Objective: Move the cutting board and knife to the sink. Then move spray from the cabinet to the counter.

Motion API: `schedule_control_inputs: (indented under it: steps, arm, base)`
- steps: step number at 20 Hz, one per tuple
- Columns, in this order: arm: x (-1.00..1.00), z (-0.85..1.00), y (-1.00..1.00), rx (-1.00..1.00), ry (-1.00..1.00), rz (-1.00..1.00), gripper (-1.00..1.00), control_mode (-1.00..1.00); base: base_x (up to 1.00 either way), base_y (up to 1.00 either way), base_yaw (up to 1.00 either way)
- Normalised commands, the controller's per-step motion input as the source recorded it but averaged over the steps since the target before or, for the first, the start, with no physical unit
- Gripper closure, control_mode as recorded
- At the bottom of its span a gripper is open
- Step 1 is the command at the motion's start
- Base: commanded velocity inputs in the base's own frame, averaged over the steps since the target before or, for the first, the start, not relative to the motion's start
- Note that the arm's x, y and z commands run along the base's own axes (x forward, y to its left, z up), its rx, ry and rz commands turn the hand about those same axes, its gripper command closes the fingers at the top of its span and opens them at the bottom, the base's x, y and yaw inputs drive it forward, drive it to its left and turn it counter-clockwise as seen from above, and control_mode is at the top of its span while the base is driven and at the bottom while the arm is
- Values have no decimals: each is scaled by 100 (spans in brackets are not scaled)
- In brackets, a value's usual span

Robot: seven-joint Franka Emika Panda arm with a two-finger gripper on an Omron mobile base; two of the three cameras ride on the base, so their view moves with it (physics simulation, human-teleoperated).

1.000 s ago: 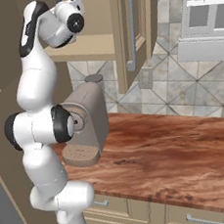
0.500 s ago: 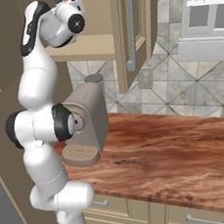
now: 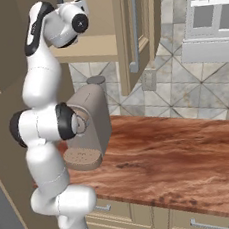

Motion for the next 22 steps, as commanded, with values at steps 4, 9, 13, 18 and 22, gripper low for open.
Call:
schedule_control_inputs:
  steps: [4,9,13,18,22]
  arm:
    - [16,0,5,0,0,0,-100,-100]
    - [22,-1,11,0,0,0,-100,-100]
    - [22,-3,10,0,0,0,-100,-100]
    - [1,0,2,0,0,0,-100,-100]
    - [0,0,0,0,0,0,-100,-100]
  base:
    - [0,0,0]
    - [0,0,0]
    - [0,0,0]
    - [0,0,0]
    - [0,0,0]
